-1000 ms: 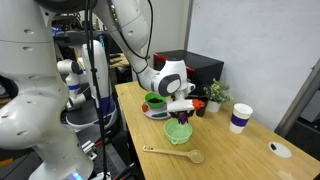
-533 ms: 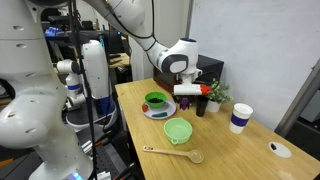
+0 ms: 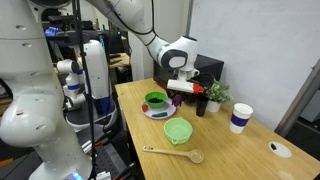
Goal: Close the microwave door, move the white plate to the right, remove the zucchini and purple grapes from the green pot and place them on the white plate
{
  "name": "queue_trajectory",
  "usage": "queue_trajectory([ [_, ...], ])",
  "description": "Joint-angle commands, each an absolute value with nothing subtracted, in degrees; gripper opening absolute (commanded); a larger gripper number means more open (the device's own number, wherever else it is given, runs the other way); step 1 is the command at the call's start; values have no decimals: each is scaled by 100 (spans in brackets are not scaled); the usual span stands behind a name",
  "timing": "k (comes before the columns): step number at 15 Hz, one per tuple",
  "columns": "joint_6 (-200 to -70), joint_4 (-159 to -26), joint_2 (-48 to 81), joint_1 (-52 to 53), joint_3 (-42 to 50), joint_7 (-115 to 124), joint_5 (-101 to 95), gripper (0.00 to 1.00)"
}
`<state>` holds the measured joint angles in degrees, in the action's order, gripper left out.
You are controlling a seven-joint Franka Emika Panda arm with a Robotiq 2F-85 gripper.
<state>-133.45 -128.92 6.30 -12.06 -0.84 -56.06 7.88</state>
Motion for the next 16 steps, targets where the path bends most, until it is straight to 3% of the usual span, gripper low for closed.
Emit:
queue_trajectory([
  [1, -13105, -12800, 702, -948, 40, -5018, 1103, 16],
  [16, -13933, -12952, 1356, -686, -228, -4223, 2435, 16],
])
